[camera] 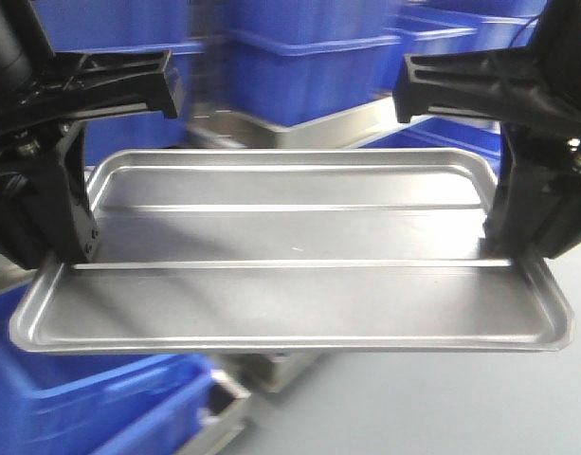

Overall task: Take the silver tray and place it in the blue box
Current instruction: 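Hold the tray level in both grippers while the base drives away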

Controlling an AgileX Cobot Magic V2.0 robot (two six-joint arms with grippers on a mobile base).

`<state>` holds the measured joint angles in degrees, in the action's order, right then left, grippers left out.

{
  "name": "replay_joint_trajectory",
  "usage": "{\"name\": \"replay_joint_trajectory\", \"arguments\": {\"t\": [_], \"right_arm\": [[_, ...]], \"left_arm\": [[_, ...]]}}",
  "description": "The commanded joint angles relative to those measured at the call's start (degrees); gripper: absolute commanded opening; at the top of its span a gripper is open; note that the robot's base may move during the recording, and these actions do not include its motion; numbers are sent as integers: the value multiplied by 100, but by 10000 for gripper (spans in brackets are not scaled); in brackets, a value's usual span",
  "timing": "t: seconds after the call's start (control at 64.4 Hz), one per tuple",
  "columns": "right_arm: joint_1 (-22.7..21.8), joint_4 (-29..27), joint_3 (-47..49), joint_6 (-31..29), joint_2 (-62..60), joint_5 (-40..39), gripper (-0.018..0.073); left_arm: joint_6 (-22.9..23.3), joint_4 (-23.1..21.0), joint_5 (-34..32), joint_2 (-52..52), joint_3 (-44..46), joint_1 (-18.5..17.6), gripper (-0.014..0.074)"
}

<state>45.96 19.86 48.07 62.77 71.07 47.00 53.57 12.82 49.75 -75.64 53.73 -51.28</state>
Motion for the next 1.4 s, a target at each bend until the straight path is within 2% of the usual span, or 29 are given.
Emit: {"name": "replay_joint_trajectory", "arguments": {"t": [0.0,1.382], "right_arm": [[-10,284,122,4,-169,-35,52],[-10,284,122,4,-169,-35,52]], "left_arm": [[49,123,-43,166,146,-39,-6],[49,123,-43,166,146,-39,-6]]}}
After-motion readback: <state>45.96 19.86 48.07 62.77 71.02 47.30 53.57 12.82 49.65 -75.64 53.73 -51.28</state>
